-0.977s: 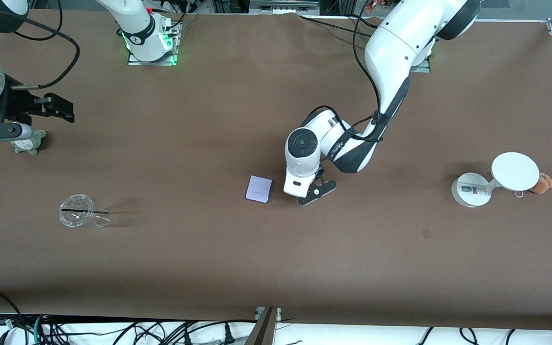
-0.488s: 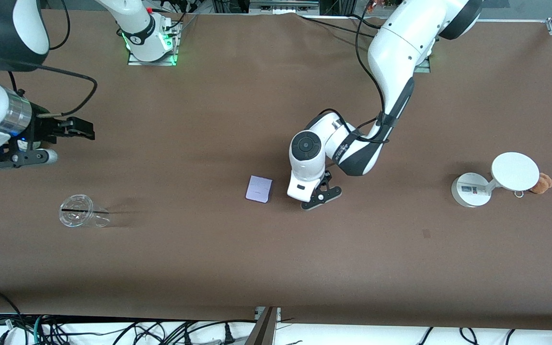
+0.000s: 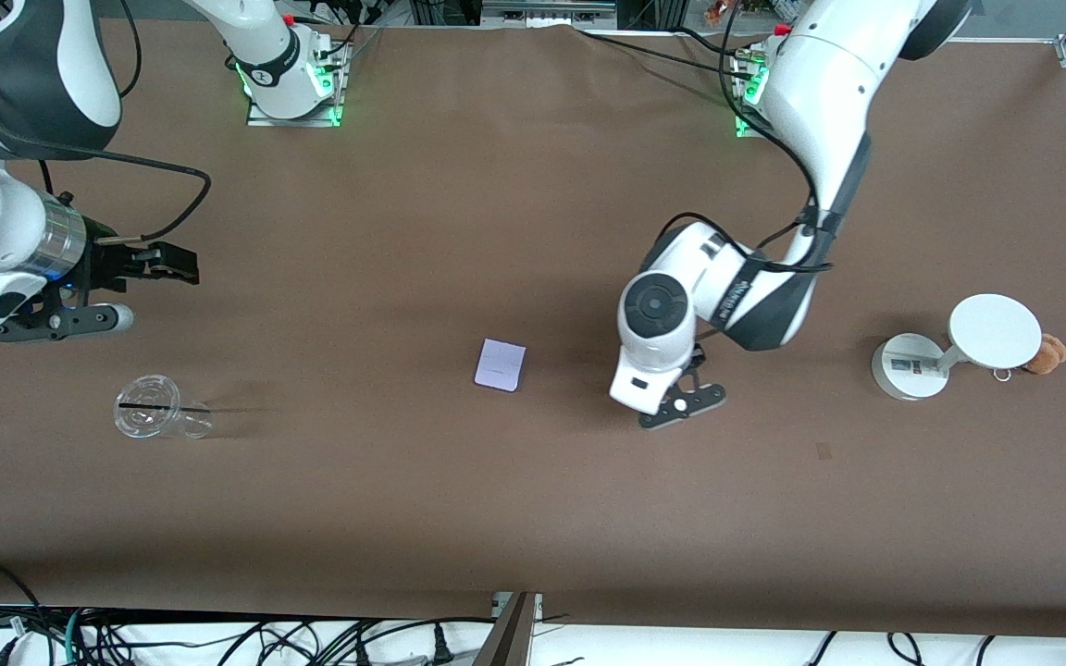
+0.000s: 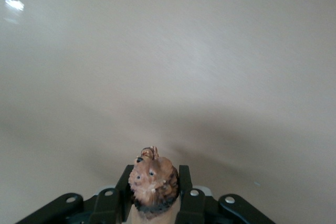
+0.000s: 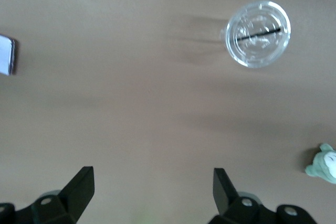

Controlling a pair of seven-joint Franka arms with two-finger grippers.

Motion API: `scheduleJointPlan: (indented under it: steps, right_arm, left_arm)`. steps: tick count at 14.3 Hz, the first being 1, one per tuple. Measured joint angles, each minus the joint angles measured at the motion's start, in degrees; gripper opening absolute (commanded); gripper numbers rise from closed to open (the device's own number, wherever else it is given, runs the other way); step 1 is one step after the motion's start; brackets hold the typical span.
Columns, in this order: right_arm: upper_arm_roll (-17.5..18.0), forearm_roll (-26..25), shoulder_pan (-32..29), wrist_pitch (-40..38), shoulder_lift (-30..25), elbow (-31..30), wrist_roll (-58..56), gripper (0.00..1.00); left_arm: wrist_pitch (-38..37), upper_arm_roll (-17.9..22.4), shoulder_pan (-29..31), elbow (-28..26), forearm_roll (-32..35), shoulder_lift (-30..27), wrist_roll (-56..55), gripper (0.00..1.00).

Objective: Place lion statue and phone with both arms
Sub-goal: 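Carry the lion toward the white lamp while the right gripper reaches the phone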

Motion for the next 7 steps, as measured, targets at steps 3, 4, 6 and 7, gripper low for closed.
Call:
scheduleJointPlan:
  steps: [3, 4, 6, 7]
  right_arm:
    - [0.3, 0.2, 4.8, 3.2, 1.7, 0.0, 8.7, 1.0]
    - [0.4, 0.2, 7.4, 4.8, 2.6, 0.0, 12.4, 1.0]
    - [0.6, 0.2, 12.7, 8.9, 5.4, -0.1, 20.3, 1.0]
    - [0.6, 0.2, 15.2, 11.6, 7.2, -0.1, 24.2, 1.0]
  left_arm:
    - [-0.4, -0.1, 6.0, -2.6, -0.3, -2.9, 9.6, 0.22]
    - [-0.4, -0.2, 8.2, -3.8, -1.1, -4.3, 13.3, 0.22]
    - [-0.4, -0.3, 12.0, -6.8, -2.8, -7.6, 20.1, 0.23]
    - [0.0, -0.3, 13.4, -8.6, -3.1, -9.1, 22.3, 0.23]
